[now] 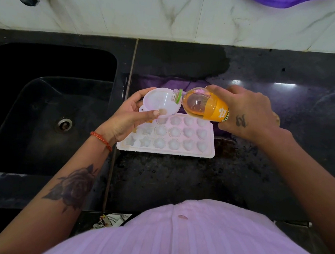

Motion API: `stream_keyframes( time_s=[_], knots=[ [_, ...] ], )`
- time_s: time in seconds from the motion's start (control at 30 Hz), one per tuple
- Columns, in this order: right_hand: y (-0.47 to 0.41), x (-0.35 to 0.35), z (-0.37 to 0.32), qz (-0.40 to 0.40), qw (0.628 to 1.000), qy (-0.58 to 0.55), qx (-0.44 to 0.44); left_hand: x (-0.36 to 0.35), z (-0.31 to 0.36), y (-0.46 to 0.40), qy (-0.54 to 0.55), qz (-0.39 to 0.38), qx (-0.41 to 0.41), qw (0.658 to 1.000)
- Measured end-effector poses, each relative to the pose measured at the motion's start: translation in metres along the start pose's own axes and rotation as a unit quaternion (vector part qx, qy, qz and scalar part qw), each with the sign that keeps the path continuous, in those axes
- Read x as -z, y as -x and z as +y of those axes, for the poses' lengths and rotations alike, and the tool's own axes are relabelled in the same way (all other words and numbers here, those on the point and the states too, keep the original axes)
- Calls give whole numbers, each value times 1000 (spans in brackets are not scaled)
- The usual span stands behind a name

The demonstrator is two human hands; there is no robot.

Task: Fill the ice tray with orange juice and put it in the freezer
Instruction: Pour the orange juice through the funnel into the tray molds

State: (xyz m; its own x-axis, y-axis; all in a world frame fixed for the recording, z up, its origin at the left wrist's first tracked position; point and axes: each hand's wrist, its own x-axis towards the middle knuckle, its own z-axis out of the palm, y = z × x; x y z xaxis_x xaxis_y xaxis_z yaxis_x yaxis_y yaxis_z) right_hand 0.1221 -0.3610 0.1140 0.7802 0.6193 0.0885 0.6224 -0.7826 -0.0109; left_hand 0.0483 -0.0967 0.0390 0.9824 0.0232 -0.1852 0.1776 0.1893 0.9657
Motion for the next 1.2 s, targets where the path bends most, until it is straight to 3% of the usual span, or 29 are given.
stream_keyframes(
  time_s=[0.47, 1.2],
  knots=[
    [-5, 3, 0, 9, 998, 57, 6, -2, 0, -1, 18, -9, 3, 1000],
    [11, 2, 6, 0, 997, -73, -34, -5, 4, -3, 20, -13, -3, 1000]
  ],
)
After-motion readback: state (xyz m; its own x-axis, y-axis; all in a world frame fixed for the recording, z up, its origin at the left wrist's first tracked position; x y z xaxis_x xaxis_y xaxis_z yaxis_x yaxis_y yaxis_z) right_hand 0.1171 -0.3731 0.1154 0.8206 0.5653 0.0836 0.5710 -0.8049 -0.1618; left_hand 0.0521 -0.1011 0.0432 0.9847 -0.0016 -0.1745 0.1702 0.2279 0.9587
